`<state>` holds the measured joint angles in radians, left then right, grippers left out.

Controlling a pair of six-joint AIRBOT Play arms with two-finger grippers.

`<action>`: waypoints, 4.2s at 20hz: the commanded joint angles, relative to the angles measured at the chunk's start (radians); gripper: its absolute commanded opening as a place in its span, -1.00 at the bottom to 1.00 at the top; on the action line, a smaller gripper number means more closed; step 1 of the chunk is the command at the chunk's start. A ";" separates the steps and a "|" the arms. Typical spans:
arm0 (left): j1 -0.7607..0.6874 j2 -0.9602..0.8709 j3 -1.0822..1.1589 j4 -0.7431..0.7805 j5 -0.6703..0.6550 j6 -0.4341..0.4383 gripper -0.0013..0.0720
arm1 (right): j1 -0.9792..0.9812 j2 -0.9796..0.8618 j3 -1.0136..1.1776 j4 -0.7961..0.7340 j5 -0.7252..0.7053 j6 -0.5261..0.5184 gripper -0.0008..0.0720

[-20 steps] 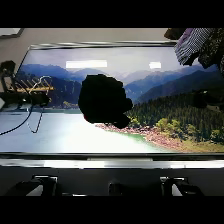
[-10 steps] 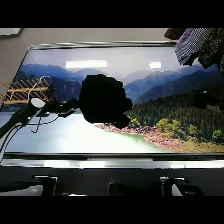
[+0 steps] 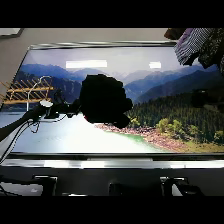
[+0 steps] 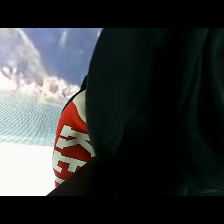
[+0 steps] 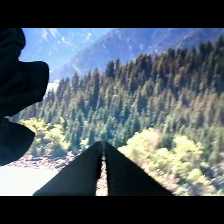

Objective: Fold the clothes and pants, and hang the long-sleeved shirts on hangers.

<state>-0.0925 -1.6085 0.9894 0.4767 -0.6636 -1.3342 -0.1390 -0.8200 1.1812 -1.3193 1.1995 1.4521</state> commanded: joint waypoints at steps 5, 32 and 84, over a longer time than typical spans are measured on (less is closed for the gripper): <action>-0.001 -0.001 0.002 -0.017 -0.002 0.011 -0.85 | 0.000 -0.204 -0.421 0.528 -0.117 0.076 0.92; 0.104 0.203 0.374 0.146 -0.114 0.052 -0.87 | 0.185 -0.491 0.117 0.659 -0.154 -0.148 -0.86; 0.416 0.552 0.056 0.605 -0.518 -0.428 0.99 | 0.118 -0.369 0.023 -0.066 0.047 0.316 -0.86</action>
<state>0.1761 -1.2755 1.3048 1.0008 -1.1229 -1.7290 -0.0223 -1.1885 1.2137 -1.4593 1.2419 1.7802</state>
